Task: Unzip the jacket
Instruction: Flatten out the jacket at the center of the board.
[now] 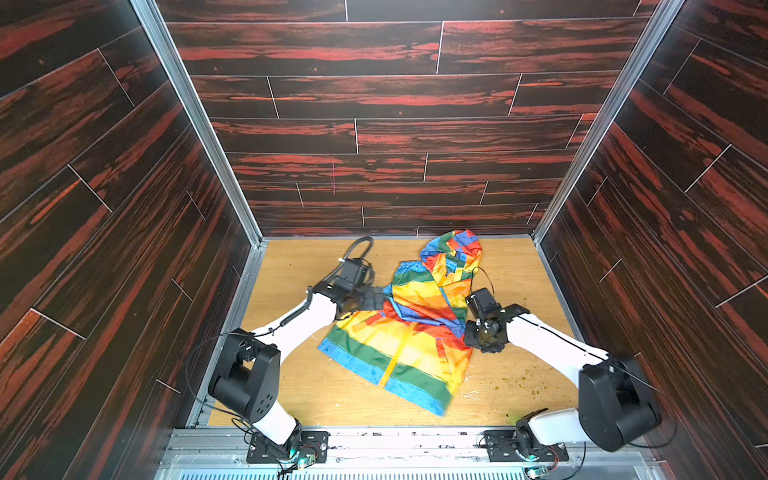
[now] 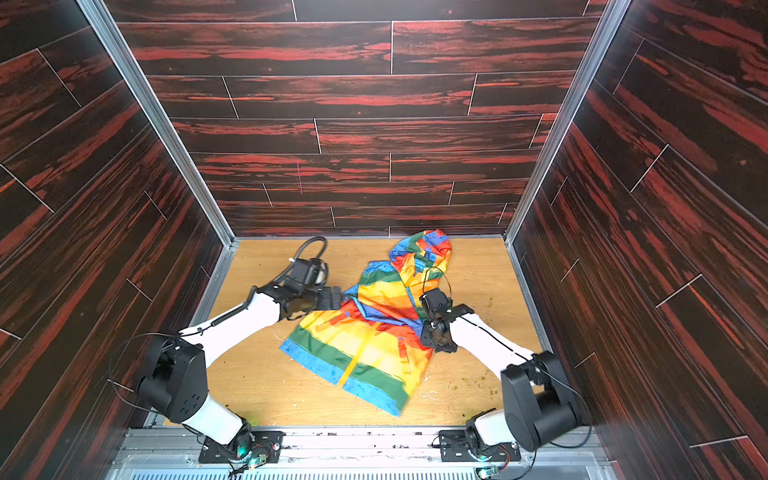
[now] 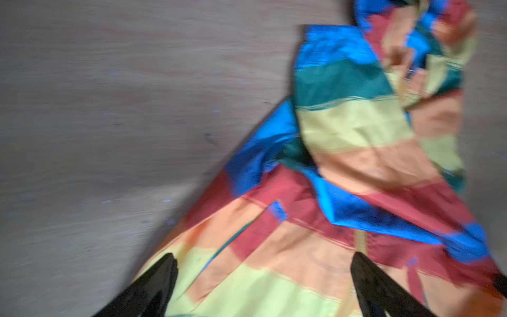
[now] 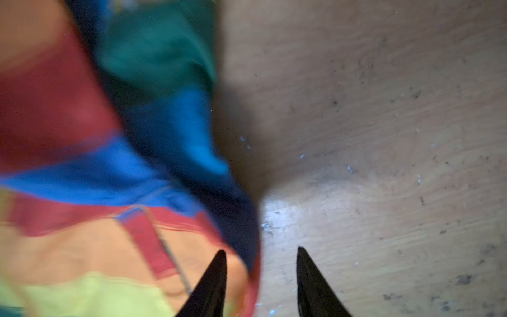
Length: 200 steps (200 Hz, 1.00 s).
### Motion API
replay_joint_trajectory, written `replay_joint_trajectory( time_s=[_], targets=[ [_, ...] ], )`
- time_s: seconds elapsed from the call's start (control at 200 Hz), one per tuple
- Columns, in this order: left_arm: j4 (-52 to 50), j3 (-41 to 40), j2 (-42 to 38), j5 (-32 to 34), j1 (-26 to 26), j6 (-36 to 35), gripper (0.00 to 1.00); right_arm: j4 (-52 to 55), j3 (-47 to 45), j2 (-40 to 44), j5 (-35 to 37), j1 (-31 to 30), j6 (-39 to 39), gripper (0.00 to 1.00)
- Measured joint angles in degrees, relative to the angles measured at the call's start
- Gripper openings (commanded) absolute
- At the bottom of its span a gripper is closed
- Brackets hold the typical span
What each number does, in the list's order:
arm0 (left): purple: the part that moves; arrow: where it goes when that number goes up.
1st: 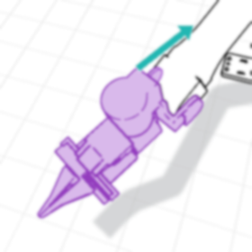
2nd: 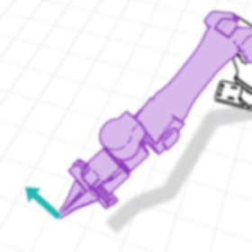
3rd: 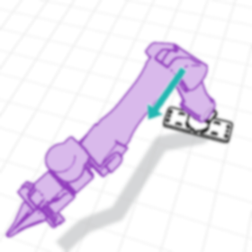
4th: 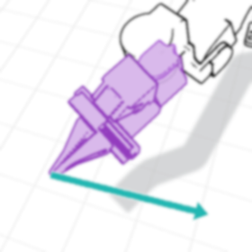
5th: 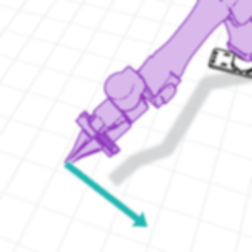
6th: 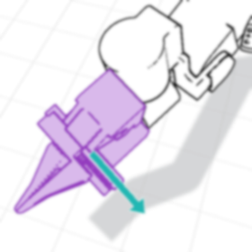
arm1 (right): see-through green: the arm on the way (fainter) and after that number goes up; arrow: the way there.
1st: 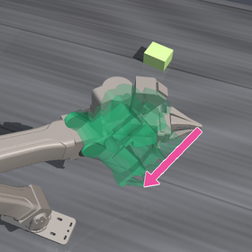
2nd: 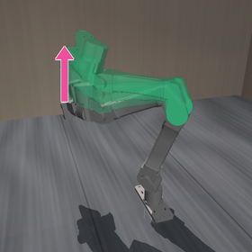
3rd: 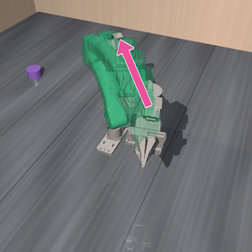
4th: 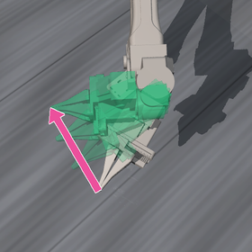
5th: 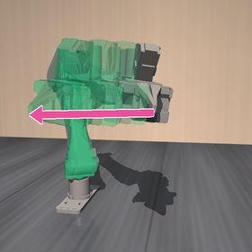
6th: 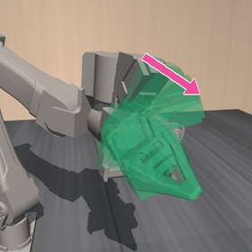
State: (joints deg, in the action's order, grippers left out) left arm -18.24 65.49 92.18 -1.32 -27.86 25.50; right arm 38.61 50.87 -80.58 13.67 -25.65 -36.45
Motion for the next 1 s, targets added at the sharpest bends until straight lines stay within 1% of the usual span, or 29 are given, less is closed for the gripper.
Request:
replay_joint_trajectory(
  time_s=[0.135,0.2,0.386,0.526,0.691,0.847,1.002],
  targets=[
    [2.6,0.0,0.0,-0.1,0.9,2.7,0.96,-2.3,6.5,0.1,0.1,-1.2,6.3,0.54],
    [3.8,-0.3,0.0,-0.2,2.5,4.1,0.95,-3.7,11.4,-2.2,0.0,-3.2,10.9,0.54],
    [5.6,-5.0,-2.6,-0.4,9.4,7.6,0.95,-8.1,26.6,-17.6,-0.2,-11.8,24.5,0.53],
    [5.0,-7.2,-7.0,0.2,12.8,8.5,0.95,-7.8,33.9,-27.2,-0.4,-13.5,31.1,0.53],
    [6.8,-9.7,-11.0,-2.8,15.1,10.3,0.95,-5.9,39.1,-33.8,0.2,-13.4,35.8,0.53],
    [7.6,-11.3,-11.2,-5.2,16.7,11.5,0.95,-4.2,43.4,-38.2,-0.1,-13.7,38.3,0.54],
    [7.8,-11.3,-11.2,-6.2,17.3,12.0,0.95,-2.8,47.0,-41.7,0.5,-14.5,39.4,0.53]
  ],
)
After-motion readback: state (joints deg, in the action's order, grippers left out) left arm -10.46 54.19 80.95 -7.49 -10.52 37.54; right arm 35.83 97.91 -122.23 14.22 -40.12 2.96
